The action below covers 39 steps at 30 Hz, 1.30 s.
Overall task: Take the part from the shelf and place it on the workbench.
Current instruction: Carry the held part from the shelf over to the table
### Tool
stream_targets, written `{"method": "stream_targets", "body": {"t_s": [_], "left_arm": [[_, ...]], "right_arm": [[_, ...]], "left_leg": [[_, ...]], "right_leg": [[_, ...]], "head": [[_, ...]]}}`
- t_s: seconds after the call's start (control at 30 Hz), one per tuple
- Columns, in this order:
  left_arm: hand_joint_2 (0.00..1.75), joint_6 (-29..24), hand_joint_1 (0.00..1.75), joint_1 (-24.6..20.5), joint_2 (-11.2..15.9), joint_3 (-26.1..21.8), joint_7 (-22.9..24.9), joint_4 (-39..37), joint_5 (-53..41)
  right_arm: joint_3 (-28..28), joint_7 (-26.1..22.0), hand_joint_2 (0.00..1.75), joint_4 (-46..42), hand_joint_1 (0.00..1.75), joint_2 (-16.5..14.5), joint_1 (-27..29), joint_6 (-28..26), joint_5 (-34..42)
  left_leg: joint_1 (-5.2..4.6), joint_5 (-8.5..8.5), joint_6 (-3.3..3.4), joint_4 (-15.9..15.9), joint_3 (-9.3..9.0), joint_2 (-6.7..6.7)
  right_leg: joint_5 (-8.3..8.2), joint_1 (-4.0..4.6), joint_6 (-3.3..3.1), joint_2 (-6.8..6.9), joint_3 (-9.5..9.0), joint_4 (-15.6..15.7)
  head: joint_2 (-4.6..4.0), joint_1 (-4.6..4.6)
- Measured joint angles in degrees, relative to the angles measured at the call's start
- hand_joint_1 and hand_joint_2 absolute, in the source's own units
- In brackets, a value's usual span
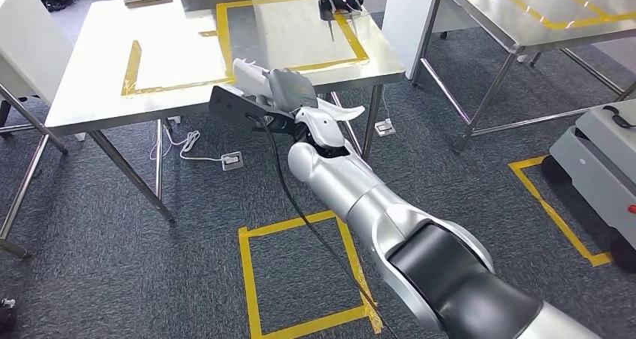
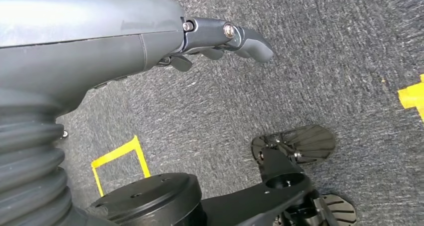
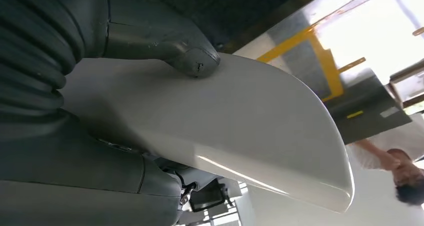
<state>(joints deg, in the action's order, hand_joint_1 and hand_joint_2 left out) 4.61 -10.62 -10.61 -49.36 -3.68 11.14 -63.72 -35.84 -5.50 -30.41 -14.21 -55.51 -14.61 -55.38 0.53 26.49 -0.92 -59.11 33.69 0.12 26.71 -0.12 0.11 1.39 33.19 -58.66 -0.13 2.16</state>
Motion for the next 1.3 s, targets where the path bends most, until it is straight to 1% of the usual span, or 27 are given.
{"method": "stream_targets", "body": {"t_s": [0.17, 0.3, 0.47, 0.67, 0.73, 0.77, 0.8, 0.83, 0.87, 0.9, 0.97, 1.0, 1.03, 1.07, 1.1, 1.13, 1.17, 1.2, 1.23, 1.27, 1.3], "left_arm": [[1.75, 0.00, 0.00, -0.47, -0.08, 0.01, 1.47, -0.05, 0.73], [1.75, 0.00, 0.00, -0.51, -0.10, 0.01, 2.14, -0.08, 0.88], [1.75, 0.00, 0.00, -0.53, -0.10, 0.01, 2.85, -0.13, 0.99], [1.75, 0.00, 0.00, -0.65, -0.10, 0.01, 3.08, -0.13, 0.98], [1.75, 0.00, 0.00, -0.74, -0.07, 0.01, 3.03, -0.12, 0.97], [1.75, 0.00, 0.00, -0.81, -0.07, 0.01, 2.98, -0.12, 0.97], [1.75, 0.00, 0.00, -0.87, -0.09, 0.01, 2.94, -0.12, 0.97], [1.75, 0.00, 0.00, -0.97, -0.14, 0.01, 2.90, -0.12, 0.96], [1.75, 0.00, 0.00, -1.12, -0.19, 0.01, 2.86, -0.12, 0.93], [1.75, 0.00, 0.00, -1.27, -0.26, 0.01, 2.85, -0.12, 0.89], [1.75, 0.00, 0.00, -1.52, -0.38, 0.01, 2.85, -0.13, 0.75], [1.75, 0.00, 0.00, -1.52, -0.46, 0.01, 2.88, -0.13, 0.67], [1.75, 0.00, 0.00, -1.49, -0.52, 0.01, 2.91, -0.14, 0.60], [1.75, 0.00, 0.00, -1.46, -0.58, 0.01, 2.95, -0.15, 0.55], [1.75, 0.00, 0.00, -1.44, -0.62, 0.01, 2.98, -0.16, 0.52], [1.75, 0.00, 0.00, -1.45, -0.57, 0.01, 3.00, -0.16, 0.51], [1.75, 0.01, 0.00, -1.49, -0.54, 0.01, 3.01, -0.17, 0.51], [1.75, 0.03, 0.00, -1.53, -0.49, 0.01, 3.01, -0.18, 0.51], [1.75, 0.04, 0.00, -1.55, -0.44, 0.01, 3.01, -0.18, 0.51], [1.75, 0.07, 0.00, -1.54, -0.46, 0.01, 3.01, -0.19, 0.51], [1.75, 0.07, 0.00, -1.51, -0.45, 0.01, 3.01, -0.17, 0.51]], "right_arm": [[-0.57, 4.98, 1.75, 4.91, 1.57, -0.55, -4.17, 0.45, -4.44], [-0.85, 7.91, 1.75, 7.38, 1.57, -0.55, -6.95, 1.01, -5.53], [-0.86, 8.50, 1.75, 9.11, 1.57, -0.51, -9.47, 0.97, -5.62], [-0.86, 8.37, 1.75, 10.30, 1.57, -0.46, -10.23, 0.97, -5.89], [-0.86, 8.30, 1.75, 10.58, 1.57, -0.46, -10.27, 0.95, -5.96], [-0.86, 8.21, 1.75, 10.66, 1.57, -0.48, -10.34, 0.92, -6.01], [-0.85, 8.10, 1.75, 10.72, 1.57, -0.49, -10.41, 0.88, -6.07], [-0.85, 7.92, 1.75, 10.76, 1.57, -0.49, -10.50, 0.84, -6.17], [-0.85, 7.72, 1.75, 10.81, 1.57, -0.48, -10.63, 0.83, -6.28], [-0.85, 7.54, 1.75, 10.89, 1.57, -0.45, -10.69, 0.83, -6.40], [-0.86, 7.28, 1.75, 11.13, 1.57, -0.42, -10.52, 0.89, -6.66], [-0.86, 7.18, 1.75, 11.27, 1.57, -0.40, -10.26, 0.91, -6.78], [-0.86, 7.06, 1.75, 11.42, 1.57, -0.39, -9.98, 0.91, -6.91], [-0.86, 6.93, 1.75, 11.52, 1.57, -0.37, -9.80, 0.88, -7.06], [-0.85, 6.77, 1.75, 11.58, 1.57, -0.35, -9.71, 0.83, -7.23], [-0.85, 6.61, 1.75, 11.65, 1.57, -0.26, -9.72, 0.76, -7.41], [-0.85, 6.43, 1.75, 11.71, 1.57, -0.33, -9.79, 0.70, -7.58], [-0.85, 6.33, 1.75, 11.77, 1.57, -0.44, -9.79, 0.65, -7.71], [-0.86, 6.28, 1.75, 11.83, 1.57, -0.52, -9.74, 0.61, -7.82], [-0.85, 6.26, 1.75, 11.84, 1.57, -0.67, -9.69, 0.59, -7.97], [-0.85, 6.31, 1.75, 11.80, 1.57, -0.75, -9.63, 0.55, -8.10]], "left_leg": [[0.00, 0.00, 0.00, 0.00, 0.01, 0.00], [0.00, 0.00, 0.00, 0.00, 0.02, 0.00], [0.00, 0.00, 0.00, 0.00, 0.02, 0.00], [-0.02, 0.01, 0.02, -0.04, 0.04, 0.00], [-0.17, 0.12, 0.42, -0.10, 0.14, -0.03], [-0.24, 0.11, 0.72, 0.10, 0.12, -0.04], [-0.07, -0.05, 1.07, 0.61, -0.14, -0.03], [0.11, -0.24, 1.33, 1.27, -0.51, -0.03], [0.32, -0.36, 1.59, 1.90, -0.89, -0.06], [0.53, -0.33, 1.83, 2.30, -1.22, -0.08], [0.60, 0.24, 2.07, 2.38, -1.55, -0.23], [0.69, 0.61, 2.00, 2.26, -1.80, -0.37], [0.86, 1.02, 1.74, 2.09, -2.15, -0.56], [1.11, 1.52, 1.33, 1.83, -2.59, -0.79], [1.38, 2.15, 0.80, 1.48, -3.08, -0.99], [1.54, 2.85, 0.20, 1.16, -3.33, -1.13], [1.58, 3.56, -0.40, 0.79, -3.47, -1.20], [1.52, 4.13, -0.89, 0.66, -3.56, -1.21], [1.42, 4.53, -1.33, 0.78, -3.64, -1.24], [1.40, 4.86, -1.71, 1.01, -4.11, -1.25], [1.47, 5.12, -2.04, 1.31, -4.60, -1.21]], "right_leg": [[0.00, 0.00, 0.00, 0.00, 0.02, 0.00], [-0.01, 0.00, -0.01, 0.00, 0.04, 0.00], [-0.02, 0.00, -0.01, -0.01, 0.06, 0.00], [-0.05, -0.01, 0.01, 0.00, 0.05, 0.04], [-0.18, -0.22, 0.32, 0.08, 0.01, 0.29], [-0.24, -0.30, 0.55, 0.13, -0.06, 0.51], [-0.24, -0.40, 0.80, 0.12, -0.03, 0.56], [-0.05, -0.40, 0.98, -0.10, 0.25, 0.10], [0.59, -0.40, 1.14, -0.41, 1.16, -1.48], [1.62, -0.46, 1.31, -0.74, 2.85, -4.35], [3.92, -0.66, 1.67, -1.16, 7.56, -12.01], [4.17, -0.84, 1.89, -1.19, 9.52, -14.71], [3.35, -1.05, 2.11, -1.21, 10.51, -15.41], [1.38, -1.31, 2.36, -1.20, 10.30, -13.74], [-1.32, -1.64, 2.69, -1.19, 9.10, -10.09], [-3.18, -1.85, 3.08, -1.28, 7.65, -6.52], [-4.08, -2.00, 3.10, -1.38, 6.24, -3.36], [-3.95, -2.01, 2.79, -1.48, 5.40, -1.65], [-2.90, -1.82, 2.20, -1.58, 5.06, -1.41], [-2.20, -1.73, 1.33, -1.58, 4.81, -1.24], [-1.67, -1.71, 0.64, -1.62, 4.52, -1.37]], "head": [[0.00, 0.01], [0.00, 0.01], [0.00, 0.01], [0.00, 0.01], [0.00, -0.02], [0.00, -0.02], [0.00, -0.02], [0.00, -0.01], [0.00, 0.03], [0.00, 0.05], [0.00, 0.09], [0.00, 0.09], [0.00, 0.09], [0.00, 0.11], [0.00, 0.13], [0.00, 0.17], [0.00, 0.24], [0.00, 0.29], [0.00, 0.33], [0.00, 0.35], [0.00, 0.33]]}}
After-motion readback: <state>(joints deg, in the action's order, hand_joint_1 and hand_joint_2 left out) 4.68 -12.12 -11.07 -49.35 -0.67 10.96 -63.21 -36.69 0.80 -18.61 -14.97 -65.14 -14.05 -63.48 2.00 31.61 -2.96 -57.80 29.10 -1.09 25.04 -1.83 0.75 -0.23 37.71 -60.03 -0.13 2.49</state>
